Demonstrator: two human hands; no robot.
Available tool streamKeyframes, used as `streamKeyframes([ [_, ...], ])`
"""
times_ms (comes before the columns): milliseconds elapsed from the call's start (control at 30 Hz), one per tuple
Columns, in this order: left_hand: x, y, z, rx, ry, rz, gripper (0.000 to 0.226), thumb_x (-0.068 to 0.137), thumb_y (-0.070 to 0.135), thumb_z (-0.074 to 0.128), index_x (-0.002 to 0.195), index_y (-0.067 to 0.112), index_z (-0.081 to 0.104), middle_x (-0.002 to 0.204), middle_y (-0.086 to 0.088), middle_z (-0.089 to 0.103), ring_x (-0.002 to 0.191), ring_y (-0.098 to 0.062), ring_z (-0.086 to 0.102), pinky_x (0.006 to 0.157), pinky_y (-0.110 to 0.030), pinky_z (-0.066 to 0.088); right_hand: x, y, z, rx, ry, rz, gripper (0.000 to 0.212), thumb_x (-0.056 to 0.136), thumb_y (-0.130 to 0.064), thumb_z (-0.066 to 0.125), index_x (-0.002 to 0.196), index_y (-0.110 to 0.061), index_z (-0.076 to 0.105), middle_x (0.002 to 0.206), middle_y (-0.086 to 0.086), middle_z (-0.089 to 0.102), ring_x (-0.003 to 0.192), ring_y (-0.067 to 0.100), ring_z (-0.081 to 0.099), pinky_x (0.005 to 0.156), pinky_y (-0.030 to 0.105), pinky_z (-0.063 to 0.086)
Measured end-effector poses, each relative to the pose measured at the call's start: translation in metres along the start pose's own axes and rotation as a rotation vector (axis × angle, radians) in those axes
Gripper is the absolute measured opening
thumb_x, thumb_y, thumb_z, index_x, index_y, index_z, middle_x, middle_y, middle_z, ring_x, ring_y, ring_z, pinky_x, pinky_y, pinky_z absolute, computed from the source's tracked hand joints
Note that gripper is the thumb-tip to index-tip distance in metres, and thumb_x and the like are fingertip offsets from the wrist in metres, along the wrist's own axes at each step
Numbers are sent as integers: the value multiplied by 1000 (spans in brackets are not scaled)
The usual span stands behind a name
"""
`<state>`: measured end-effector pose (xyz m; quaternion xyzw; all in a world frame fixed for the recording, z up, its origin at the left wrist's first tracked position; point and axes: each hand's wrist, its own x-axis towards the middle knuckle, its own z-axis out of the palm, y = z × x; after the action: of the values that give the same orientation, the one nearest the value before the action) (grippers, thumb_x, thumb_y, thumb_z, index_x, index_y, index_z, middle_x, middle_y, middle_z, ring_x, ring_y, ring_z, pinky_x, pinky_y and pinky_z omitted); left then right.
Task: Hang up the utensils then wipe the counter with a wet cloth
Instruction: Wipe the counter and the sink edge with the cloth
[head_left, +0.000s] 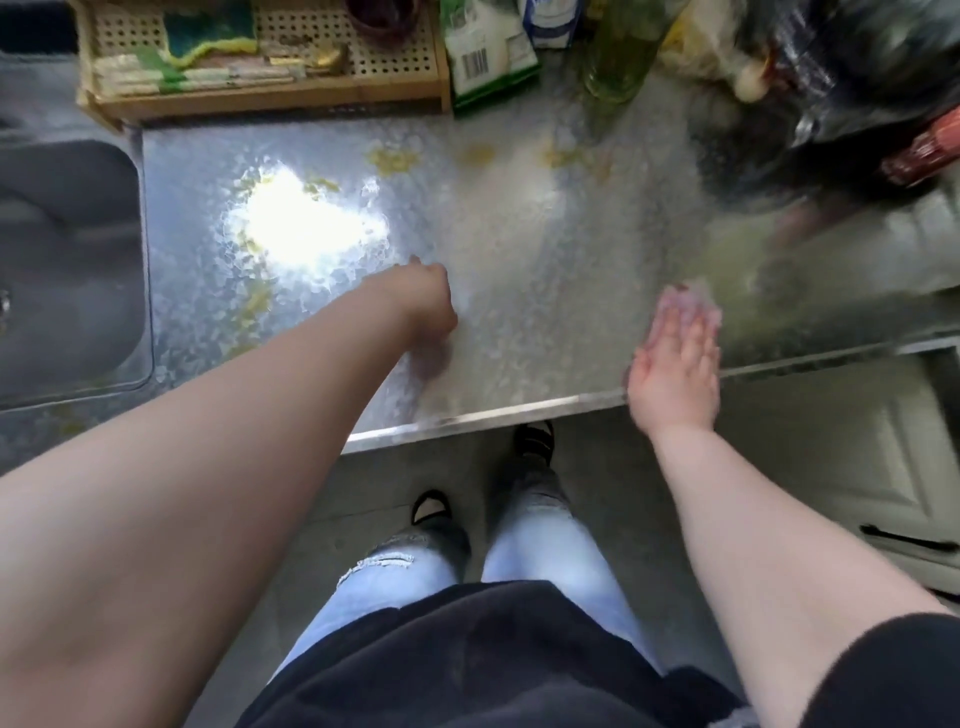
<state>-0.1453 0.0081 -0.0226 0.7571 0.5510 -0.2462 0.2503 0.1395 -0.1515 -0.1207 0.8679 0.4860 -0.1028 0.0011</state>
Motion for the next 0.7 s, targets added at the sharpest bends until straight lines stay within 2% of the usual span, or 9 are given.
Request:
streamKeyframes([
  [67,10,5,-5,-4,-44,-90,47,95,22,46,138,3,42,161,-26,11,132,-46,44,105,-51,40,30,16,-9,61,12,210,73,102,-35,41,161,-9,7,167,22,3,155,38,-2,126,48,6],
  [133,14,12,-11,-37,-86,-174,54,95,23,48,144,3,39,161,-28,8,136,-46,40,105,-46,39,52,-4,-13,142,38,391,72,102,-37,41,160,-6,11,166,26,7,154,41,2,126,46,4],
  [167,16,18,-14,-40,-117,-193,54,96,25,46,145,2,38,161,-30,10,140,-46,35,104,-44,39,57,-24,-13,163,51,399,72,102,-37,41,160,-5,12,165,27,9,154,42,4,126,46,5],
  [200,19,24,-16,-30,-146,-199,54,97,28,44,144,2,40,159,-32,12,142,-48,29,105,-43,38,57,-47,-12,165,69,334,73,100,-37,39,160,-4,13,165,27,10,154,43,5,126,46,7],
  [267,30,36,-18,7,-222,-212,53,95,33,41,138,4,47,156,-34,21,142,-54,22,112,-49,31,48,-93,-5,128,86,54,77,96,-38,36,160,-6,10,167,23,9,154,40,6,126,47,12],
  [367,46,44,-24,53,-312,-217,51,96,38,40,130,1,53,135,-28,51,137,-54,32,119,-61,9,24,-151,7,93,15,-400,82,95,-36,41,161,-13,-1,169,13,-2,156,33,-4,127,43,7],
  [500,48,52,-43,72,-331,-170,57,100,46,45,135,0,51,135,-23,52,137,-42,36,120,-59,6,38,-137,4,58,-90,-704,76,100,-35,43,162,-14,4,170,11,-1,156,29,-5,127,43,3],
  [567,50,50,-46,40,-342,-182,51,99,46,47,124,2,56,128,-21,54,134,-44,37,120,-57,9,59,-103,1,37,-41,-658,74,97,-36,45,161,-14,13,168,15,8,156,31,3,126,45,6],
  [700,54,47,-49,-63,-312,-208,35,97,40,48,99,5,53,103,-14,52,126,-43,44,119,-54,18,121,-16,-16,46,10,-275,77,95,-37,40,162,-15,9,168,18,6,156,33,1,126,47,5],
])
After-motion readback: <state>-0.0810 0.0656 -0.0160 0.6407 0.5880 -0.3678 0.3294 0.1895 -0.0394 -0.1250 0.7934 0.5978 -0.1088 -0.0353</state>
